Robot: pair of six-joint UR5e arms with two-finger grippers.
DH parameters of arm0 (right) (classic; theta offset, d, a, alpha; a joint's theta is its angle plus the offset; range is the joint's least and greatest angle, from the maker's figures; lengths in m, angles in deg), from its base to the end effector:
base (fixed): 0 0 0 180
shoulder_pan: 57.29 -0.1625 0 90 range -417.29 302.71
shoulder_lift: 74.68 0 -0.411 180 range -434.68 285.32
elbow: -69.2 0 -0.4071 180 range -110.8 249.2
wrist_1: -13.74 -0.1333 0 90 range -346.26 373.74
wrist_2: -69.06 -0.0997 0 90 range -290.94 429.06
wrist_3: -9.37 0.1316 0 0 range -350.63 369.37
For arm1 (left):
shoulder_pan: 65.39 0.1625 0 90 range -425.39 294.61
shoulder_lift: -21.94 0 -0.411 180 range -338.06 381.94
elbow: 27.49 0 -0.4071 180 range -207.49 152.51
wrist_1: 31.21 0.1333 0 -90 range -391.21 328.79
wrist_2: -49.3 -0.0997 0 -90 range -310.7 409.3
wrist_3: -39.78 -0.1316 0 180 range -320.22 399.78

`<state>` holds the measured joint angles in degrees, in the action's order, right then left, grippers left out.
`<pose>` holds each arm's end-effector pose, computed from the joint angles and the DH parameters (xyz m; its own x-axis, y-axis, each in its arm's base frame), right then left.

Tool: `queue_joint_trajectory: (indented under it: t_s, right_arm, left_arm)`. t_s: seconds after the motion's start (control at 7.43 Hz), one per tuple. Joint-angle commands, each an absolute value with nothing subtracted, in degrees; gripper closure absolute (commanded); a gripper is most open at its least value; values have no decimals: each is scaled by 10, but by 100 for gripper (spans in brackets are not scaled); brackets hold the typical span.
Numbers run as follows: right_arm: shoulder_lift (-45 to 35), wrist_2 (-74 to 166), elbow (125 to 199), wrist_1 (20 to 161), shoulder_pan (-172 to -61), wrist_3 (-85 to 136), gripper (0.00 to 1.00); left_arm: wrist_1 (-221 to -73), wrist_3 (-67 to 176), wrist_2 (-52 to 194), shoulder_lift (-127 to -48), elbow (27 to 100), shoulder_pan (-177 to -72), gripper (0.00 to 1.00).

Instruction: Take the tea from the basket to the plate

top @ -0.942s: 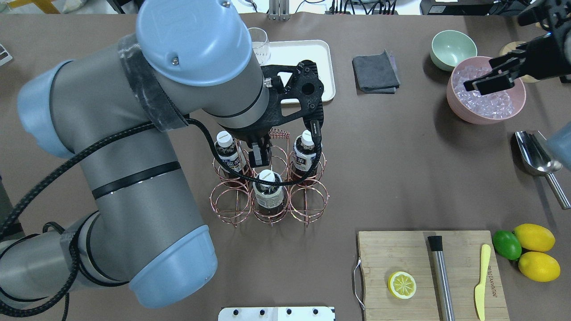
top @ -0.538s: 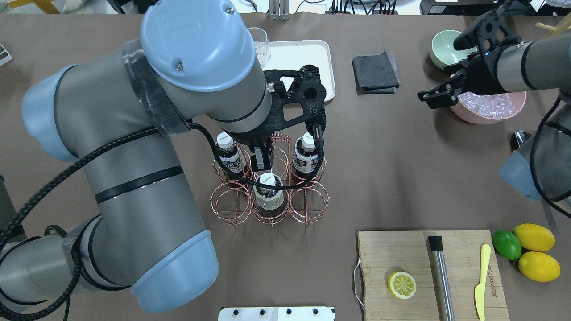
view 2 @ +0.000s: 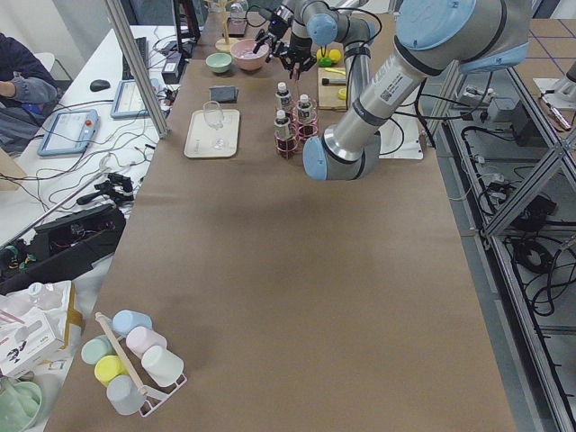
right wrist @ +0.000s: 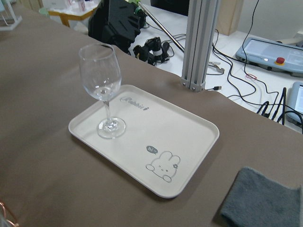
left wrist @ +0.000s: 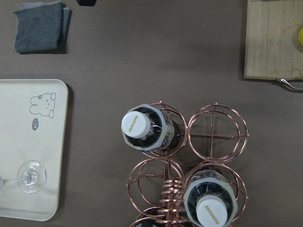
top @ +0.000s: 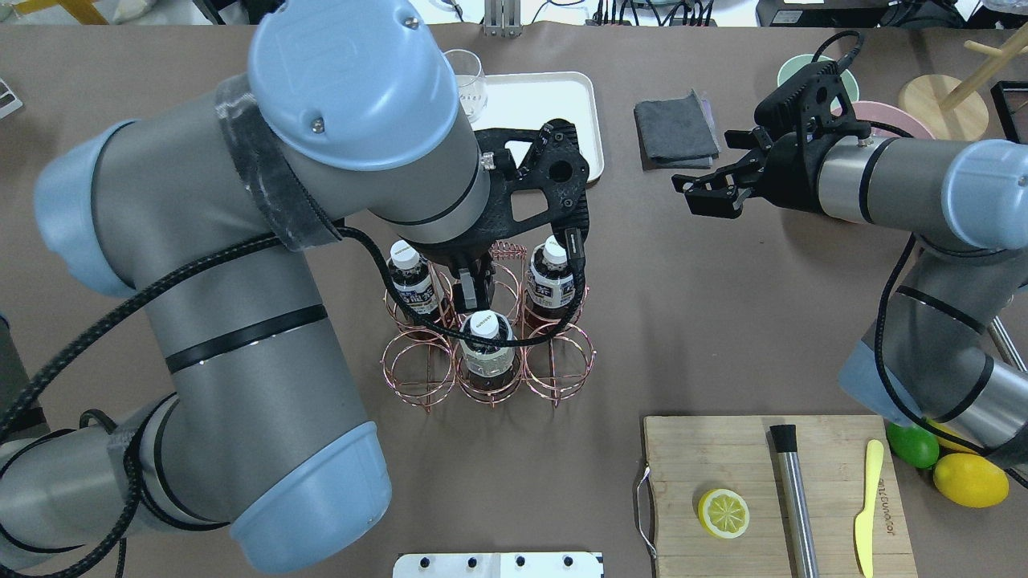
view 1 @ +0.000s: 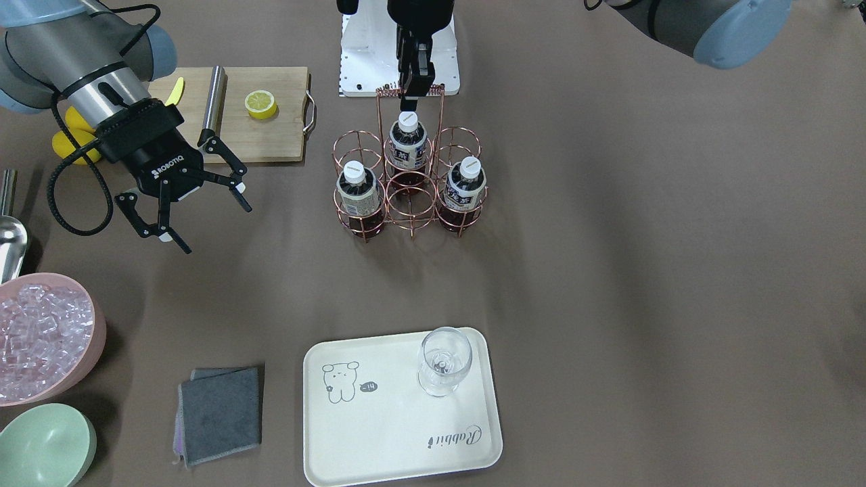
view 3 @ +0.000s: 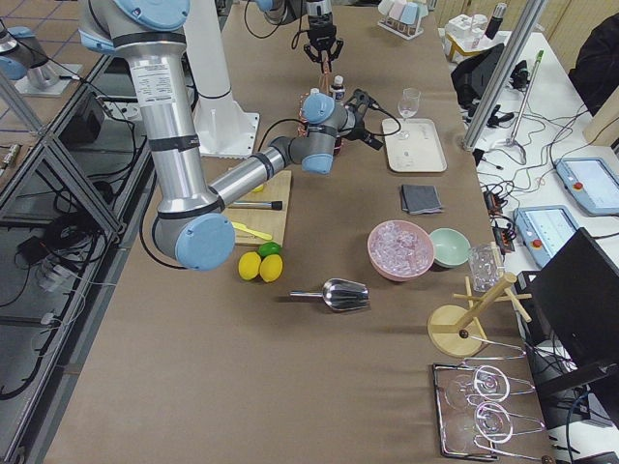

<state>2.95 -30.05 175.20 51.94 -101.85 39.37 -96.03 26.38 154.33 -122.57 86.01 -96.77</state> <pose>-0.3424 -0.4950 0.2945 0.5645 -0.6442 0.5161 -0.1855 0.5102 0.8398 0.4441 -0.3871 0.0002 0.1981 0.9797 0.0323 -0.5774 0.0900 0.8115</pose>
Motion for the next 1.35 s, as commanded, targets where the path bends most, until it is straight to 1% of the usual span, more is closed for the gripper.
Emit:
queue_joint_trajectory:
  t_s: [0.0, 0.13, 0.4, 0.94, 1.08, 1.21]
  right_arm:
    - [47, -252, 1748, 387, -994, 481, 0]
    - [47, -218, 1747, 358, -970, 510, 0]
    - [41, -157, 1752, 352, -912, 530, 0]
    - [38, -120, 1759, 353, -874, 528, 0]
    - [35, -118, 1755, 357, -869, 522, 0]
    - [14, -110, 1741, 361, -864, 505, 0]
  left_arm:
    - [-960, 264, 1543, -1226, 862, -968, 100]
    - [-960, 264, 1543, -1225, 862, -968, 100]
    - [-960, 264, 1543, -1224, 863, -969, 100]
    - [-959, 264, 1543, -1222, 863, -969, 100]
    - [-959, 264, 1543, -1222, 863, -969, 100]
    - [-959, 264, 1543, -1222, 863, -969, 100]
